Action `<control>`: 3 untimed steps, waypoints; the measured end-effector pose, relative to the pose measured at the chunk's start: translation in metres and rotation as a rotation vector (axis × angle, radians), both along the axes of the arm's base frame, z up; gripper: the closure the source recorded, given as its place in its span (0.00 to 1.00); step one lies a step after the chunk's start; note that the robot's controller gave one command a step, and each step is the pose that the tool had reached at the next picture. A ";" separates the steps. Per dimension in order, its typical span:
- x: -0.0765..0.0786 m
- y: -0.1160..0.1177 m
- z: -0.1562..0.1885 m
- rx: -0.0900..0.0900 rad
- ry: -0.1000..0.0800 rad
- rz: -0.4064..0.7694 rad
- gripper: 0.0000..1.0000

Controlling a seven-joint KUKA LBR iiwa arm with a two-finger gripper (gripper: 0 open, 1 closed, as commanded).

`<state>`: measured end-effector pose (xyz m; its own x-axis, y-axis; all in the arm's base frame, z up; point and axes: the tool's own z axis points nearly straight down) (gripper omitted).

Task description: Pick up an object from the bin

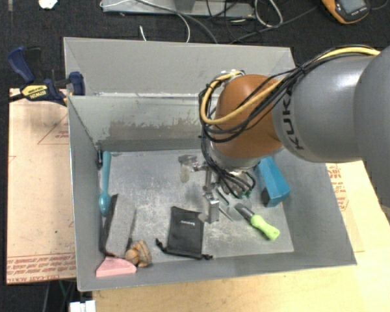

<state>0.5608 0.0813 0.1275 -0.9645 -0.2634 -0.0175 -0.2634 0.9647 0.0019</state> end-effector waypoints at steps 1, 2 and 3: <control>-0.024 -0.001 -0.025 -0.002 0.004 0.201 0.00; -0.030 -0.004 -0.031 -0.003 -0.002 0.250 0.00; -0.036 -0.004 -0.039 0.001 0.001 -0.037 0.00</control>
Offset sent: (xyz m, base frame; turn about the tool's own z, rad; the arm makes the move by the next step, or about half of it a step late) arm -0.0394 -0.0072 -0.0385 0.1447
